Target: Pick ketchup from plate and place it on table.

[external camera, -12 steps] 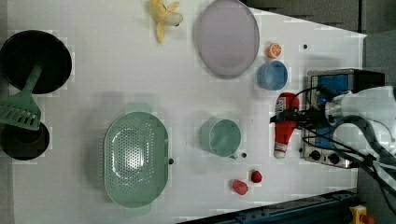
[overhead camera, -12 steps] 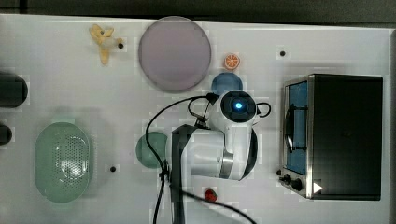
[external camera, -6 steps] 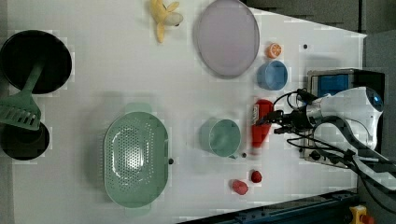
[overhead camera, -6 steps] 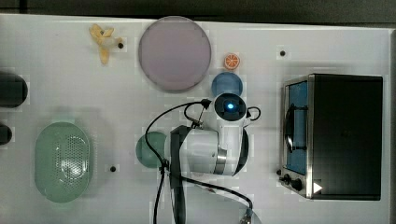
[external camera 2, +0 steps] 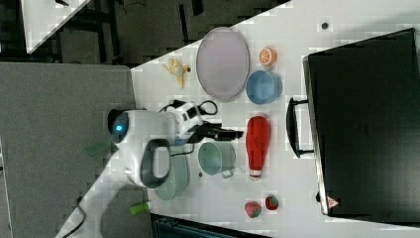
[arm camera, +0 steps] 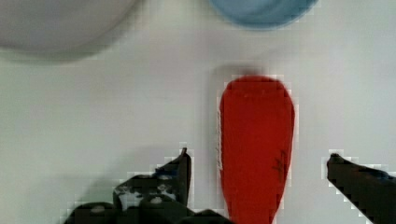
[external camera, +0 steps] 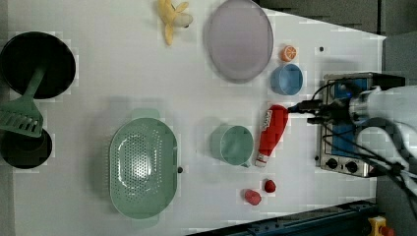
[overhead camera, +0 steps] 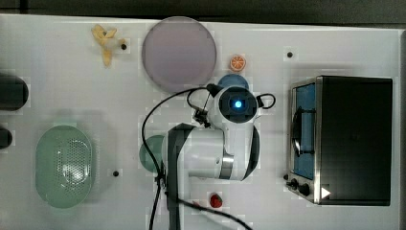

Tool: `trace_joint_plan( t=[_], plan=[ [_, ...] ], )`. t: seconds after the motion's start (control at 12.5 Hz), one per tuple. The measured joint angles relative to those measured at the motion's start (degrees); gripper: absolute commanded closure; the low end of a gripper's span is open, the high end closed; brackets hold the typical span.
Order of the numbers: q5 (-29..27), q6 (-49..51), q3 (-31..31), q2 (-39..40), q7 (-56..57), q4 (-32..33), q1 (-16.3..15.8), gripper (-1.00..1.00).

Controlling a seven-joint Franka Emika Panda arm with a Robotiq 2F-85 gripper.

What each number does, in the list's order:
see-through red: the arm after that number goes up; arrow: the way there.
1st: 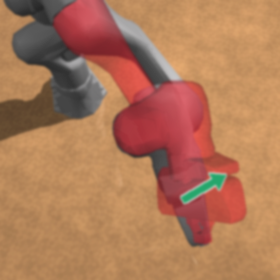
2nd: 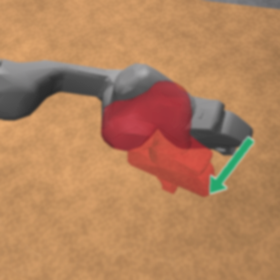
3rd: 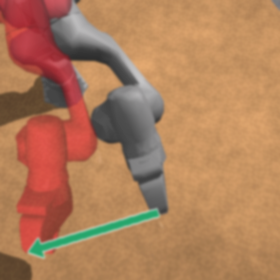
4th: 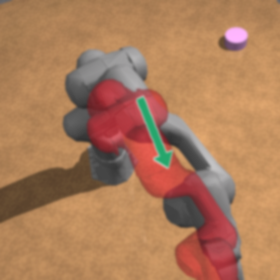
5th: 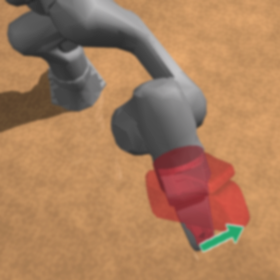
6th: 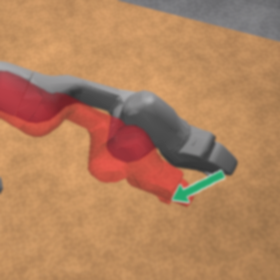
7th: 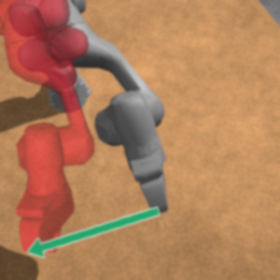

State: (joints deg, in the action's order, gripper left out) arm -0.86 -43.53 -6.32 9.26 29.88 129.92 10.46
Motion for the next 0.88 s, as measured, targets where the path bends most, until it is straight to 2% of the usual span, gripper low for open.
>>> trace_joint_plan(
  t=[0.16,0.56,0.88],
  plan=[
    [-0.2,6.5,0.0,-3.4,-5.4,-4.6,-0.1,-1.0],
    [0.3,24.9,-0.1,-9.5,-21.3,-21.8,0.1,-1.0],
    [0.5,38.6,-1.4,-11.9,-24.7,-33.0,0.3,-1.0]
  ],
)
